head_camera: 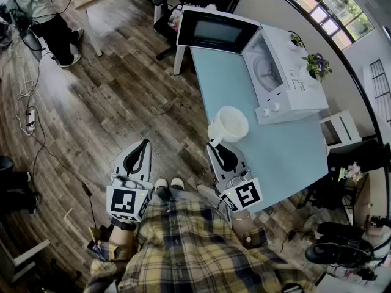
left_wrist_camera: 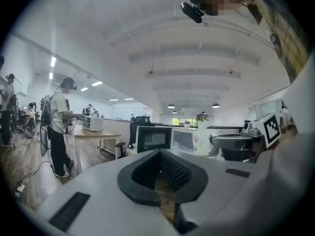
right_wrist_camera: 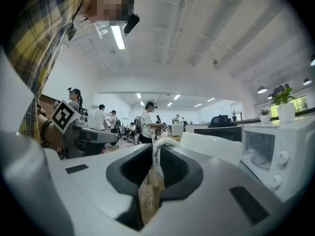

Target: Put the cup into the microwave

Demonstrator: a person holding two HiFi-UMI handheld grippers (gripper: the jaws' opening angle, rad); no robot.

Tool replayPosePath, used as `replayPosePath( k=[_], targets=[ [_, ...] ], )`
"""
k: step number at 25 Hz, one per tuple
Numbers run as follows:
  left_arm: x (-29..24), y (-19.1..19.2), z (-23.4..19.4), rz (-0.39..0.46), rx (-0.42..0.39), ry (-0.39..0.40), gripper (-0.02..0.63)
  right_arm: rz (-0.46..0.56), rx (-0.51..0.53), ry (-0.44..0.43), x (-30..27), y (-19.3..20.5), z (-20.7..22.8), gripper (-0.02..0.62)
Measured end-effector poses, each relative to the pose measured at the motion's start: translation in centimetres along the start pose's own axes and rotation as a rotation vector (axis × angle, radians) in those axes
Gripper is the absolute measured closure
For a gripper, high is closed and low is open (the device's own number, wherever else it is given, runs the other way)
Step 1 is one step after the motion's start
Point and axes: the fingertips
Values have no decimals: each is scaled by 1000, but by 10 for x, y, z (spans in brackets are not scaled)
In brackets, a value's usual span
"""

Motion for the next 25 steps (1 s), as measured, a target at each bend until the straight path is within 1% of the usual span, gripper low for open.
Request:
replayPosePath(
  k=[7, 12, 17, 22, 25],
  targets=[
    [-7, -1, 13, 1, -20, -12, 615, -5, -23, -14, 10, -2, 11, 540],
    [-10, -1, 24, 1, -35, -37, 615, 5, -36, -63, 14, -3, 12, 540],
    [-11, 8, 33, -20, -40, -66, 615, 11, -33, -115, 17, -2, 12, 540],
    [-13, 12, 31, -41, -32, -96, 615, 6, -55, -137, 10, 3, 15, 540],
    [-21, 14, 25, -47, -27, -91, 615, -1, -45, -144, 2, 6, 17, 540]
  ],
)
Point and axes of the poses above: the fingertips, and each gripper's own axes: x backward along the fingers, z to its right, y out of its underside, and after that the axes turned 6 degrees about z, right-handed
